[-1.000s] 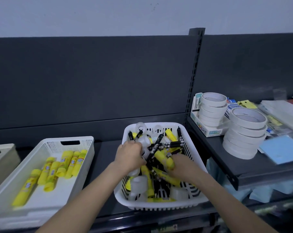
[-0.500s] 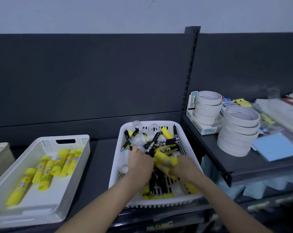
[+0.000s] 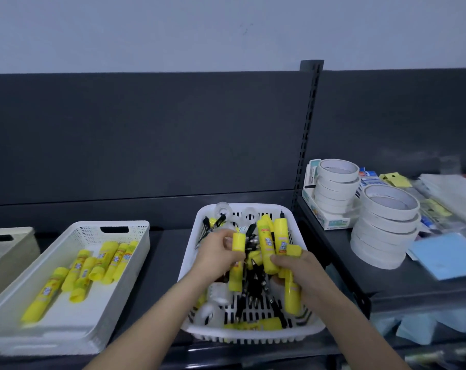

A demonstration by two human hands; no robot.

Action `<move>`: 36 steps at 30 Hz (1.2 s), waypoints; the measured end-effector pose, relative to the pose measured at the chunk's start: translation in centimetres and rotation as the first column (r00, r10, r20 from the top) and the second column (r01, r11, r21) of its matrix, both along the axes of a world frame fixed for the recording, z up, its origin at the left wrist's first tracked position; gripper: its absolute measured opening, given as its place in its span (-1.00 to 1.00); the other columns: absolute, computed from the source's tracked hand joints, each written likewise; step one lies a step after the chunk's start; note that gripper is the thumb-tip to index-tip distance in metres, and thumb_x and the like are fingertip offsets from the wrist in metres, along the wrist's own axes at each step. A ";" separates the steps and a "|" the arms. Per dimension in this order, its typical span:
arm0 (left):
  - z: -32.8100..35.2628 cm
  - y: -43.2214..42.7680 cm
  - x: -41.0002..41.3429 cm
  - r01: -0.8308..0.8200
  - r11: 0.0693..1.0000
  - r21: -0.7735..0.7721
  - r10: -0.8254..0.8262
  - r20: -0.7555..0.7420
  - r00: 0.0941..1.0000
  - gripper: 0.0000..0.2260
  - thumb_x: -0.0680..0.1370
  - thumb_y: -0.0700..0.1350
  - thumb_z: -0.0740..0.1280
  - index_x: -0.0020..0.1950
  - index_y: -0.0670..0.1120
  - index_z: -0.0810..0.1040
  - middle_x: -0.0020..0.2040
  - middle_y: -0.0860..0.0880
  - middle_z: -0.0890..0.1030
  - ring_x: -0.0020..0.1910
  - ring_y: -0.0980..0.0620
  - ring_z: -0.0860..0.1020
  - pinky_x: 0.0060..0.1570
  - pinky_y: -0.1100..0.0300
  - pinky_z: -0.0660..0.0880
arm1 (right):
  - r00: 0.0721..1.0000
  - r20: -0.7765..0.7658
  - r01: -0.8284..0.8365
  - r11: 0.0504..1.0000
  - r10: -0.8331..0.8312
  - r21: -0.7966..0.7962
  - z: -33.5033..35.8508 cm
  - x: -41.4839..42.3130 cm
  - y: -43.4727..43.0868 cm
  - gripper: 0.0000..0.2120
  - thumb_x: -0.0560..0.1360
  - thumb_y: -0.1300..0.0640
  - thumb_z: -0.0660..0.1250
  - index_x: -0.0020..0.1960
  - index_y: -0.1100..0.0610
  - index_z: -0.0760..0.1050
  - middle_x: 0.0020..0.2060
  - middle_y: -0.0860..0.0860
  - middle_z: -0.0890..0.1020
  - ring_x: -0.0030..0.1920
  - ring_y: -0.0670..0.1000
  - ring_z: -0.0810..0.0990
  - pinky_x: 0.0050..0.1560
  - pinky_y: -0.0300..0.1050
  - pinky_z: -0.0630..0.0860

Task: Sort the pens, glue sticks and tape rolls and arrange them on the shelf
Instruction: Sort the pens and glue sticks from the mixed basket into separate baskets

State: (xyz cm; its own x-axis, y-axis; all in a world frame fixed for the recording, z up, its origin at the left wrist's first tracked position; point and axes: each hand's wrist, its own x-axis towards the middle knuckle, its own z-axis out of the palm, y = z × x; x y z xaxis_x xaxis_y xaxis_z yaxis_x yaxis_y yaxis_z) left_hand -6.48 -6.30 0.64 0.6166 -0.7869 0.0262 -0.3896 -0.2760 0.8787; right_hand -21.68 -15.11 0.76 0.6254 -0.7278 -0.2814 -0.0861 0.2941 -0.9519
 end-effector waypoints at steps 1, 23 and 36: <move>0.5 0.5 0.5 -0.018 0.997 -0.069 0.014 -0.058 0.998 -0.76 0.37 -0.34 0.43 -0.05 -0.08 0.57 -0.37 0.03 0.48 -0.43 0.10 0.48 -0.29 0.21 0.51 | 1.000 0.008 -0.007 1.000 0.007 -0.003 0.3 0.4 0.2 -0.92 0.45 0.33 0.34 -0.06 0.25 0.57 -0.27 0.11 0.66 -0.31 0.02 0.62 -0.34 -0.16 0.53; -1.1 24.6 21.5 -0.286 0.909 0.304 0.202 0.281 0.938 -0.88 0.39 -0.16 0.40 -0.31 -0.02 0.50 -0.49 0.07 0.47 -0.47 0.15 0.48 -0.45 0.32 0.32 | 0.930 -0.138 -0.318 0.935 0.340 0.159 -2.1 26.3 22.6 -0.91 0.36 0.31 0.35 -0.17 0.19 0.49 -0.33 0.10 0.51 -0.37 0.02 0.48 -0.39 -0.20 0.42; -2.1 23.2 21.8 -0.207 0.924 0.322 0.032 0.475 0.879 -0.69 0.57 -0.11 0.21 0.31 -0.11 0.46 0.26 -0.10 0.52 0.27 -0.07 0.45 0.19 0.14 0.39 | 0.856 -0.514 -0.440 0.599 0.055 -0.669 1.4 22.0 22.2 -0.67 0.53 0.18 0.21 0.26 0.30 0.39 0.24 0.15 0.46 0.25 0.08 0.41 0.16 -0.16 0.31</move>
